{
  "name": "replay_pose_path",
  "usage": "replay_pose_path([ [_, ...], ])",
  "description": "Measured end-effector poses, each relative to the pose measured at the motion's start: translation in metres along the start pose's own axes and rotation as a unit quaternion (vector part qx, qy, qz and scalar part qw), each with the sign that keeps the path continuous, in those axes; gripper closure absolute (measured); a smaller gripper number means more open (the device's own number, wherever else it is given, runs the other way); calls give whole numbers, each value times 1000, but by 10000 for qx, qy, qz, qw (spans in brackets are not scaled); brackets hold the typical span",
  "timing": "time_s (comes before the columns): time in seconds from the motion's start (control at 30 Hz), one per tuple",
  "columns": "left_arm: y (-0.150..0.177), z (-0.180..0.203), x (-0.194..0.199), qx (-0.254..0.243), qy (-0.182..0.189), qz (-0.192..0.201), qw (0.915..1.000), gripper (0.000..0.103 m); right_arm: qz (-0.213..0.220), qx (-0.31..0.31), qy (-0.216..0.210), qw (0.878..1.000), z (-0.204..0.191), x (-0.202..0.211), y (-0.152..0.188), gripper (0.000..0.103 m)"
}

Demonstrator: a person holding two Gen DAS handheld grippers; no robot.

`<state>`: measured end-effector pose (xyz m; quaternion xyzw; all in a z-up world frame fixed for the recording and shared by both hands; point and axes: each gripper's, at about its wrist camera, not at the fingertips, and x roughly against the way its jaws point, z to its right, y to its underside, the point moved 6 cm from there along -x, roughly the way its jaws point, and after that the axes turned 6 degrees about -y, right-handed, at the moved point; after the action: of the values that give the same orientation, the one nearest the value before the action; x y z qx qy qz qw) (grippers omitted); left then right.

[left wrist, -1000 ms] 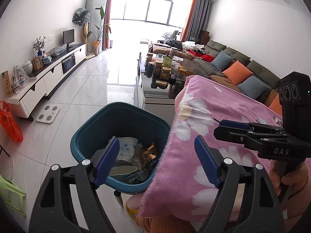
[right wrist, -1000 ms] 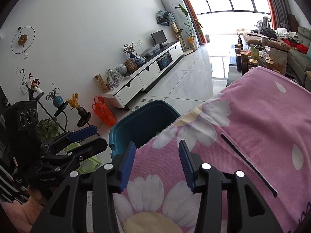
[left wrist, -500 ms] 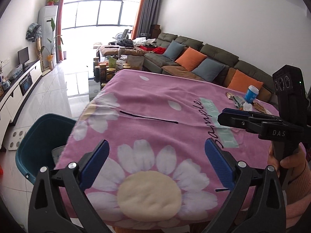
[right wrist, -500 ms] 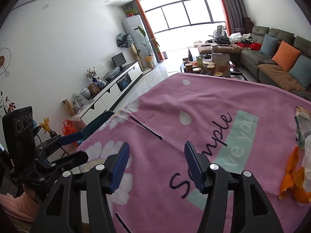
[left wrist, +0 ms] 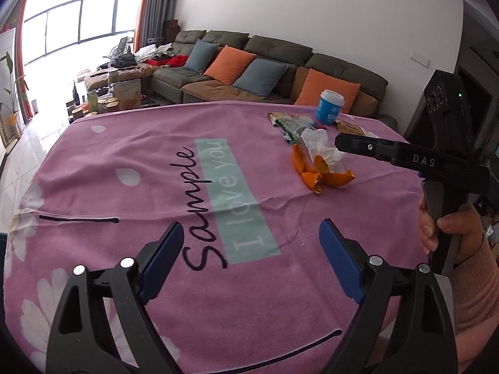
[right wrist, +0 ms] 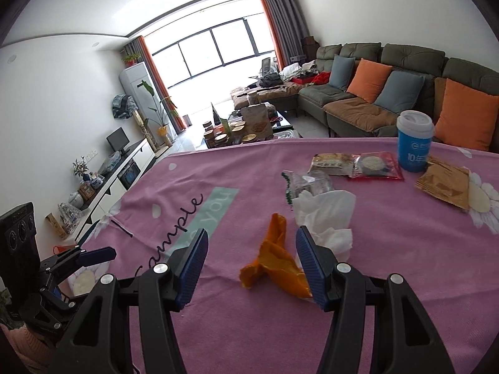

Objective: Collect trash
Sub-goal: 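Move both grippers back over the table toward the orange peel and tissue, then grasp the orange peel with the left gripper while the right gripper grasps white tissue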

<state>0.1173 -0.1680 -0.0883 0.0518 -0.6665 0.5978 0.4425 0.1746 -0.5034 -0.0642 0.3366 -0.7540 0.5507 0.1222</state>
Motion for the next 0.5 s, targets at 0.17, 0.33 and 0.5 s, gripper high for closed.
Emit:
replay_pose_path([
  [0.17, -13, 35, -31, -254, 289, -188, 9991, 26, -80, -224, 228, 9995, 35, -3, -2, 47],
  [0.33, -24, 64, -63, -400, 535, -454, 9967, 37, -210, -320, 263, 9989, 59, -11, -1, 47],
  [0.5, -27, 76, -95, -362, 668, -836, 9936, 54, -369, -407, 214, 9983, 66, -23, -2, 47],
])
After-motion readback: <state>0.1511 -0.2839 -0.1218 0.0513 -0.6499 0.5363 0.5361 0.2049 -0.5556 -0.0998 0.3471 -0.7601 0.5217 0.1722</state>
